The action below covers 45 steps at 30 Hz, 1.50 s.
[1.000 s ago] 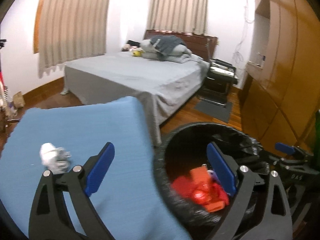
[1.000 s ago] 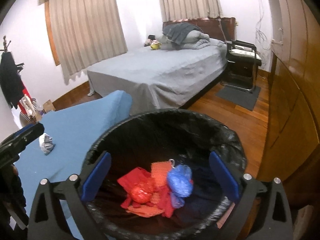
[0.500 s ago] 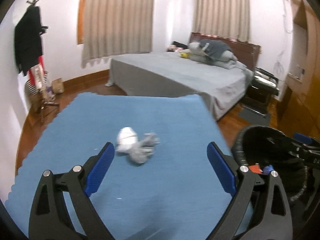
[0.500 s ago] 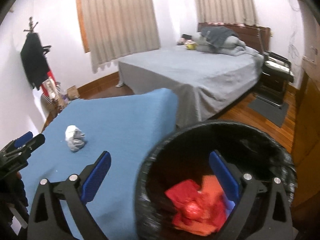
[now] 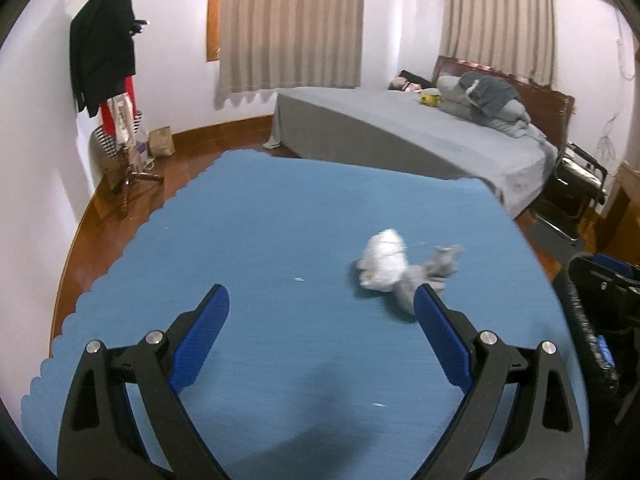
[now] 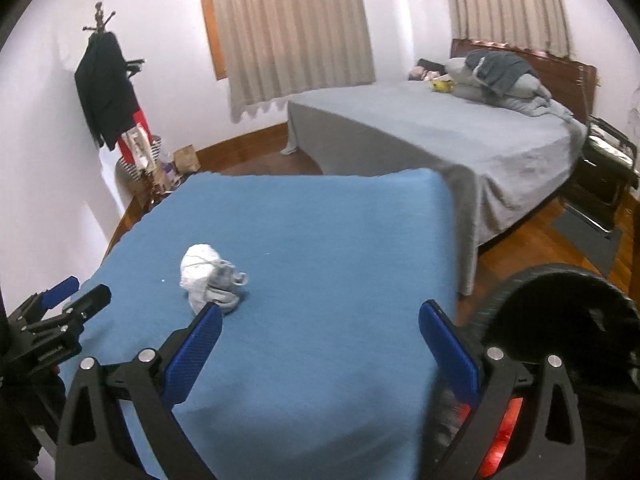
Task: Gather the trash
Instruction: 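Return both tools to the mat and grasp the grey sock with the right tool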
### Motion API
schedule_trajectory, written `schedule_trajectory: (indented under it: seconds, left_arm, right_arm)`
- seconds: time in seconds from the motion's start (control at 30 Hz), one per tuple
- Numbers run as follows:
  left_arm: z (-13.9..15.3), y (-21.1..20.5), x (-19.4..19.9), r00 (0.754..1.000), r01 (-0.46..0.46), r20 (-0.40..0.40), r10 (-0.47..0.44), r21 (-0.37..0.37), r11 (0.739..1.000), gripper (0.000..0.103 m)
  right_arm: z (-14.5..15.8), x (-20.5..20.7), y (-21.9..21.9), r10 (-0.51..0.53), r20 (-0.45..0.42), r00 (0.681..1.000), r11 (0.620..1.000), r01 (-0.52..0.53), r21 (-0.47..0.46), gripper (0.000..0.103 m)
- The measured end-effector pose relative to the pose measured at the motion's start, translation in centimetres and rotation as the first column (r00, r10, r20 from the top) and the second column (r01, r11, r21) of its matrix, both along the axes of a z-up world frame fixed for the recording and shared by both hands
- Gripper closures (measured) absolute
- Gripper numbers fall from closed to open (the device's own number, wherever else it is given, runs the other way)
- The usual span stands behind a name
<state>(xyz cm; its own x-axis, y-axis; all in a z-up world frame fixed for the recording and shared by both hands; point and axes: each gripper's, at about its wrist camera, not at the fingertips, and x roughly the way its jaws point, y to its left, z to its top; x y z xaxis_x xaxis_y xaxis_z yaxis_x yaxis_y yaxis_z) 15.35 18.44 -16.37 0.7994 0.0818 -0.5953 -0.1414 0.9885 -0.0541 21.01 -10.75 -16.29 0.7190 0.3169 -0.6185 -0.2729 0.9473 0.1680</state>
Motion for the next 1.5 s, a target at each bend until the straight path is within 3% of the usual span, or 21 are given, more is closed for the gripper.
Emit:
schedule_trajectory:
  seconds: [0.33,0.7,0.83,0.97,1.2,1.5]
  left_arm:
    - [-1.8,4.3,2.1,0.999,-0.044,-0.026,0.044,0.006,0.999,0.012]
    - [-2.9,6.8,3.3,0.996,-0.074,-0.046,0.073,-0.014,0.997,0.012]
    - [-3.1,6.8,3.5,0.996,-0.073,-0.048,0.072,-0.015,0.997,0.012]
    - [-3.2,6.8,3.6,0.996,-0.072,-0.048,0.071,-0.016,0.997,0.012]
    - [-3.2,5.7,4.2,0.998,-0.050,-0.046,0.049,-0.018,0.999,0.012]
    - [-3.1,1.7,6.4,0.999,0.027,-0.040,-0.028,-0.043,0.999,0.012]
  right_arm:
    - [-3.4,3.4,7.1,0.089,-0.056,0.994,0.996,-0.090,-0.014,0.006]
    - [-5.9,5.6,10.3,0.151,-0.107,0.983,0.987,-0.157,-0.044,0.007]
    - [-6.4,5.7,10.5,0.188,-0.135,0.973,0.980,-0.195,-0.037,0.019]
    - [-6.6,5.8,10.6,0.241,-0.158,0.957,0.969,-0.246,-0.011,0.049]
    - [-5.5,5.4,8.8,0.255,-0.144,0.956,0.967,-0.254,0.023,0.053]
    - [-3.9,5.8,3.7,0.149,-0.114,0.982,0.989,-0.148,0.015,0.053]
